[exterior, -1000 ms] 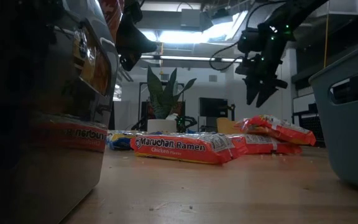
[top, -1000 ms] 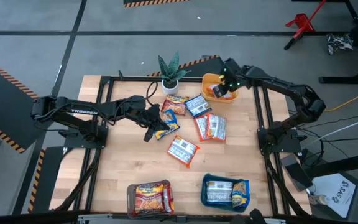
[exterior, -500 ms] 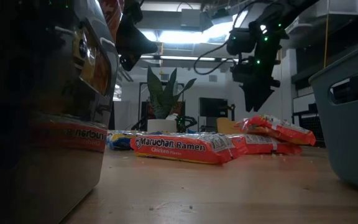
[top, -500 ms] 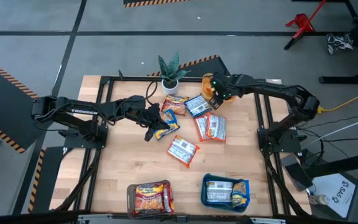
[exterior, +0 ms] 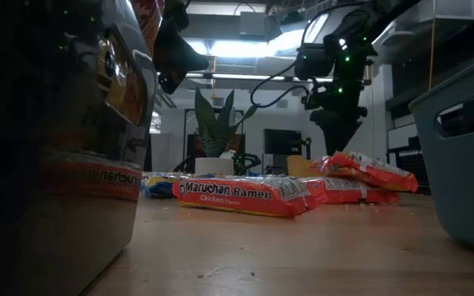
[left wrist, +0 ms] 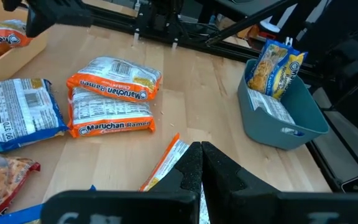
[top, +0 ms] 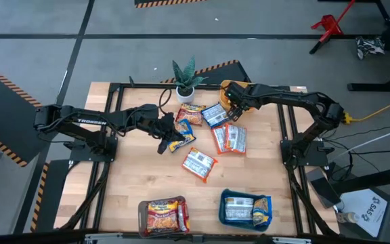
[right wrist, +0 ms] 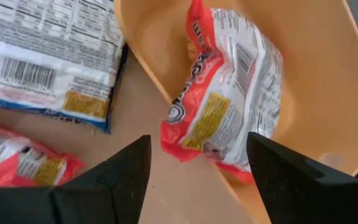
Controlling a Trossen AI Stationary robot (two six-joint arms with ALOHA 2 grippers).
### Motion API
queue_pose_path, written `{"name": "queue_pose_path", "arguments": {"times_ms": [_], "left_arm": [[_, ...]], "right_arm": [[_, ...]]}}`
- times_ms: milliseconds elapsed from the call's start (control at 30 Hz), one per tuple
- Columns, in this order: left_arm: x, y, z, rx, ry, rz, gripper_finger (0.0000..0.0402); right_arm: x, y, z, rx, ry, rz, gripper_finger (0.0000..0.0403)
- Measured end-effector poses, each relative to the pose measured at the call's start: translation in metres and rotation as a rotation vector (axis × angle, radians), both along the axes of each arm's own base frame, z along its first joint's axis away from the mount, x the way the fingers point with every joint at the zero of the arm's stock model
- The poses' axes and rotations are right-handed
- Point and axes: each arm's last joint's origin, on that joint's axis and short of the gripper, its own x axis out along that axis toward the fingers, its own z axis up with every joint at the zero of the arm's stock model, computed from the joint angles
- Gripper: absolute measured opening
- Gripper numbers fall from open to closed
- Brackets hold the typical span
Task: Sort Maruchan noodles
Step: Put the orange noodle pack into the yellow bin
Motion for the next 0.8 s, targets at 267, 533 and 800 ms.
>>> {"name": "queue_pose_path", "arguments": {"times_ms": [267,533,800], "left_arm": [[0.0,0.0,0.0,0.003,0.004,-0.002,0.0],[-0.001,0.0,-0.001,0.015,0.012,-0.006,0.0],[-0.001,0.0,-0.002,0.026,0.018,0.011,0.0]], "right_arm": [[0.003,-0.005,-0.01,-0.048,0.068,0.0,0.0248],[0.005,-0.006,-0.018,-0.049,0.106,0.0,0.0248],[0.0,-0.006,-0.018,-0.074,0.159,-0.023,0.0176]]}}
